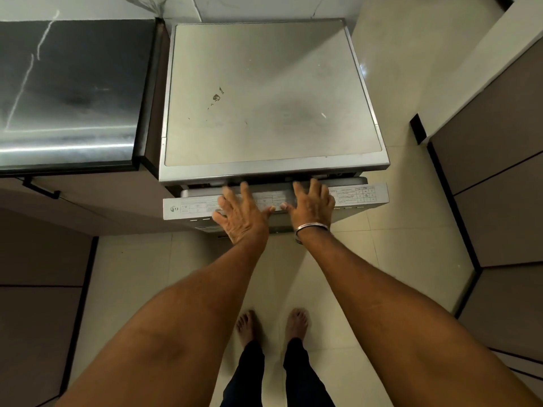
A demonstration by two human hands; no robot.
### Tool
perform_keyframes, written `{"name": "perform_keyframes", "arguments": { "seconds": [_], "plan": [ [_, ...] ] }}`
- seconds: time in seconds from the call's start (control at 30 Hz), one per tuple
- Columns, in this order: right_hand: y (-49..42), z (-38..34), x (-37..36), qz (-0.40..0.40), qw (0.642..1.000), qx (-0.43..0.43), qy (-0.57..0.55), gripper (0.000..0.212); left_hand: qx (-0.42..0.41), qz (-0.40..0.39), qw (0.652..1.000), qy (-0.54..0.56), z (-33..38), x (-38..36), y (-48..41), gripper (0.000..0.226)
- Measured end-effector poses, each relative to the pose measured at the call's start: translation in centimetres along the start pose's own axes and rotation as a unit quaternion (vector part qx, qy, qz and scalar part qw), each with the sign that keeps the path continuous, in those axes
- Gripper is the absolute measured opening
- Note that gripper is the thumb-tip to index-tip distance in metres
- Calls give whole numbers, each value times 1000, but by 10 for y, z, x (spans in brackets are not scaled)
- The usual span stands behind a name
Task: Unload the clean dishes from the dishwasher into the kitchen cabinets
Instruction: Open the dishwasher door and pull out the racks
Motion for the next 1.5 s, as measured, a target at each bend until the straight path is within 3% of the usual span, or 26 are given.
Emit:
{"name": "perform_keyframes", "arguments": {
  "seconds": [0.13,0.37,0.7,0.83,1.13,1.5],
  "plan": [
    [6,-7,-9,-24,997,78,-6,51,-107,-31,991,-75,7,-15,1,71],
    [29,4,-17,-2,987,163,-10,52,-181,6,977,-111,-3,-23,19,63],
    [88,19,-45,-69,975,210,-20,67,-230,-11,969,-93,-34,-54,67,78],
    [112,25,-54,-86,973,214,-25,84,-229,-34,966,-112,-49,-71,89,99],
    [171,36,-75,-103,973,199,-51,51,-253,-47,960,-106,-79,-100,127,44],
    [221,52,-114,-107,979,159,-71,34,-259,-106,958,-59,-115,-143,160,44]
  ]
}}
Point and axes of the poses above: each hand's wrist, its own y-axis away from the middle knuckle, its own x-axis out of the back of the hand, z = x × y, the point moved 7 cm from there along -y, towards the middle knuckle, and after that the axes turned 4 degrees about x, right-handed, at the moved point
